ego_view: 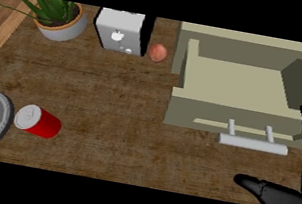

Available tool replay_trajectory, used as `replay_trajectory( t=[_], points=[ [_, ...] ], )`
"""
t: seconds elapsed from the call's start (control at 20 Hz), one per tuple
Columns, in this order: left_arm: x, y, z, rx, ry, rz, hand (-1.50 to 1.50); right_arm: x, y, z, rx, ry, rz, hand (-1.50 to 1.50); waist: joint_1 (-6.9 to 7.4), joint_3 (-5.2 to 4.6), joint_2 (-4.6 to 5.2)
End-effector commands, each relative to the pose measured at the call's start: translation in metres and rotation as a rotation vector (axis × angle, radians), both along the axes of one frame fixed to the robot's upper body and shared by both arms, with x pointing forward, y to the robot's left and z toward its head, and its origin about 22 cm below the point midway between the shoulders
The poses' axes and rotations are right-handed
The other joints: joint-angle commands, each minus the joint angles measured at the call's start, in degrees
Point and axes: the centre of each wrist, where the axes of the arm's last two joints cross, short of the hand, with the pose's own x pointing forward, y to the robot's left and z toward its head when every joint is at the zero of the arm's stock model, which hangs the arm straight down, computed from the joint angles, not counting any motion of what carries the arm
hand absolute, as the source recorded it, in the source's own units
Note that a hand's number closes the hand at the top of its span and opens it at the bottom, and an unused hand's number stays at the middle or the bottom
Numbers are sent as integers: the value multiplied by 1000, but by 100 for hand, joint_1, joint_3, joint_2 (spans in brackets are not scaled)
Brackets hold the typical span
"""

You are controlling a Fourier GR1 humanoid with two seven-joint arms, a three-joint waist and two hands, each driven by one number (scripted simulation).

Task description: Pick up the can, place it into the drawer and close the drawer

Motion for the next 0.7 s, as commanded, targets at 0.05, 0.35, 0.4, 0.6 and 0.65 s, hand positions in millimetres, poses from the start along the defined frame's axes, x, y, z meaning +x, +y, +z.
replay_trajectory(
  t=[0.05,0.35,0.4,0.6,0.65],
  points=[
    [-32,30,10,39,153,20,-150,-14,-11,4,26,120,-114,-150,1,4,-22],
    [-47,55,36,26,152,27,-150,-27,-44,-17,24,110,-86,-150,-40,9,-10],
    [-60,52,31,21,154,10,-150,-33,-51,-15,41,127,-92,-150,-29,8,-14],
    [-63,55,26,31,156,19,-150,-56,-59,-7,24,122,-80,-150,-62,7,-12],
    [-73,66,35,12,168,16,-150,-34,-53,-14,40,93,-107,-150,-24,7,-10]
  ],
)
